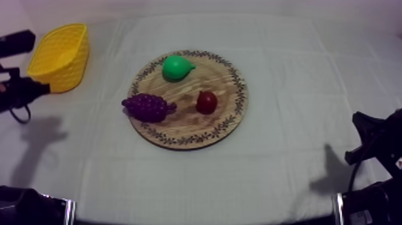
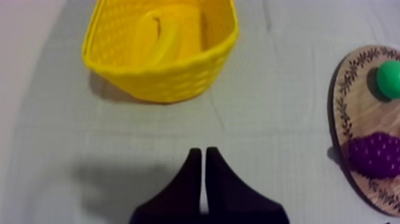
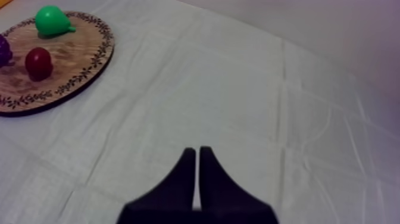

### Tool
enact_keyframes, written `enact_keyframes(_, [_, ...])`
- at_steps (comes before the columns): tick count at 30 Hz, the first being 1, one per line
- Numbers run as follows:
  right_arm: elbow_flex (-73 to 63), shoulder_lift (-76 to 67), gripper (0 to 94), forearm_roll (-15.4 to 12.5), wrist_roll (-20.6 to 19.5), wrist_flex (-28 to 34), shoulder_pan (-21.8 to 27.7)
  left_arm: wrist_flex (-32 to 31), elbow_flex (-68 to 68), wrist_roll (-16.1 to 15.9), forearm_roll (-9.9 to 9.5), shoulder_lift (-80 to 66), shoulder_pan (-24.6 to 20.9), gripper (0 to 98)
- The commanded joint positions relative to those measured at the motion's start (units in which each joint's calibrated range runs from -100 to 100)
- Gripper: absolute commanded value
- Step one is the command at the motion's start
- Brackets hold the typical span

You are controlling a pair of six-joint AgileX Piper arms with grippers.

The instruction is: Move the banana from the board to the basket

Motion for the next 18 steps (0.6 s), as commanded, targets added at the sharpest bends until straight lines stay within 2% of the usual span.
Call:
enact_keyframes(1, [0.0, 0.0, 0.4, 0.0, 0.0, 0.0, 0.0, -0.8, 10.3, 3.4, -1.88, -11.0, 0.7, 0.0])
enact_keyframes(4, [0.0, 0.0, 0.4, 0.0, 0.0, 0.0, 0.0, -1.0, 15.1, 3.7, -2.71, -17.5, 1.4, 0.0])
enact_keyframes(11, [0.0, 0.0, 0.4, 0.0, 0.0, 0.0, 0.0, 0.9, 23.9, 1.8, -3.1, -31.2, 2.3, 0.0])
enact_keyframes(15, [0.0, 0.0, 0.4, 0.0, 0.0, 0.0, 0.0, 4.7, 26.5, -2.5, 0.33, -39.6, 2.3, 0.0])
enact_keyframes(18, [0.0, 0.0, 0.4, 0.0, 0.0, 0.0, 0.0, 7.9, 26.6, -3.7, 1.64, -45.1, 2.4, 0.1])
